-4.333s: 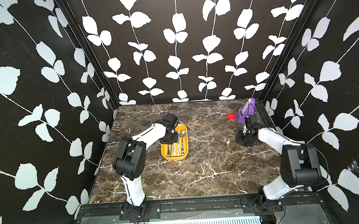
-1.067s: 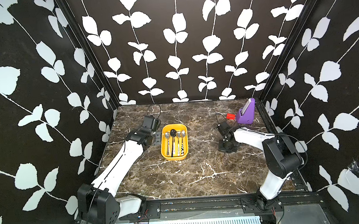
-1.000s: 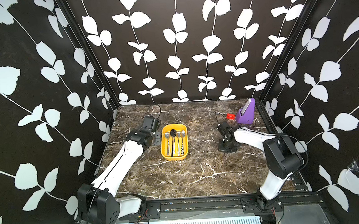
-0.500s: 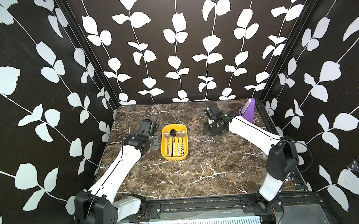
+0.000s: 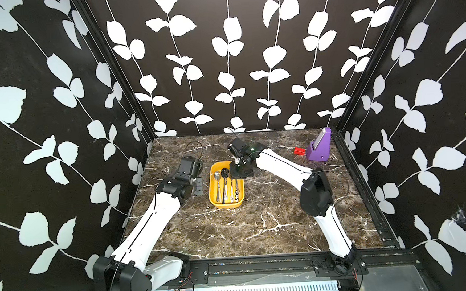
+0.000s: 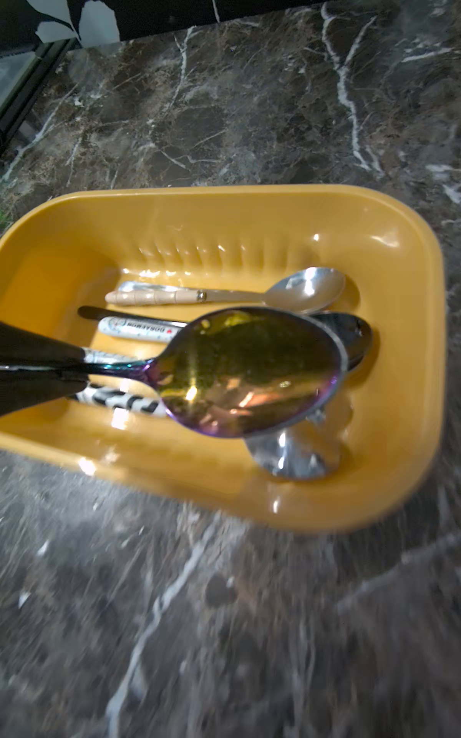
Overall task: Put the spoon into the storage box
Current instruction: Place the spoon in the storage box.
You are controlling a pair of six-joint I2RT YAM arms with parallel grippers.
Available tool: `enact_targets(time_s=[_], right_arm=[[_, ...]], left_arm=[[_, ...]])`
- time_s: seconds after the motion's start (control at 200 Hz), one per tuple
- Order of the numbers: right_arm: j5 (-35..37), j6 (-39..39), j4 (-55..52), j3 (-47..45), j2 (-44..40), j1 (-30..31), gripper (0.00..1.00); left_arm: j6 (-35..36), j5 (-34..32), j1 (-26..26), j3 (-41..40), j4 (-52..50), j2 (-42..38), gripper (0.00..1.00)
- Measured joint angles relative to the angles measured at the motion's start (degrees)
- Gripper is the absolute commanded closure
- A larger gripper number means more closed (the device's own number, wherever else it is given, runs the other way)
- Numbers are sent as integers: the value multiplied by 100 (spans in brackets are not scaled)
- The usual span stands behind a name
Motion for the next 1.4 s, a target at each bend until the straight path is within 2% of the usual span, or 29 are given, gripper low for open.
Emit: enact_targets(time_s=[0.235, 0.95, 1.155, 1.395], right_arm=[[-120, 129, -245, 754, 638, 103, 100], [-262, 855, 57, 752, 1163, 140, 98], [-249, 901, 59, 752, 1233, 142, 94], [-232, 916, 98, 752, 1239, 140, 85]], left_arm=[[0, 24, 9, -85, -2, 0, 44], [0, 55, 33, -149, -11, -39, 44], [-2, 57, 33, -170, -11, -39, 43], [-4, 59, 33, -173, -11, -39, 43]])
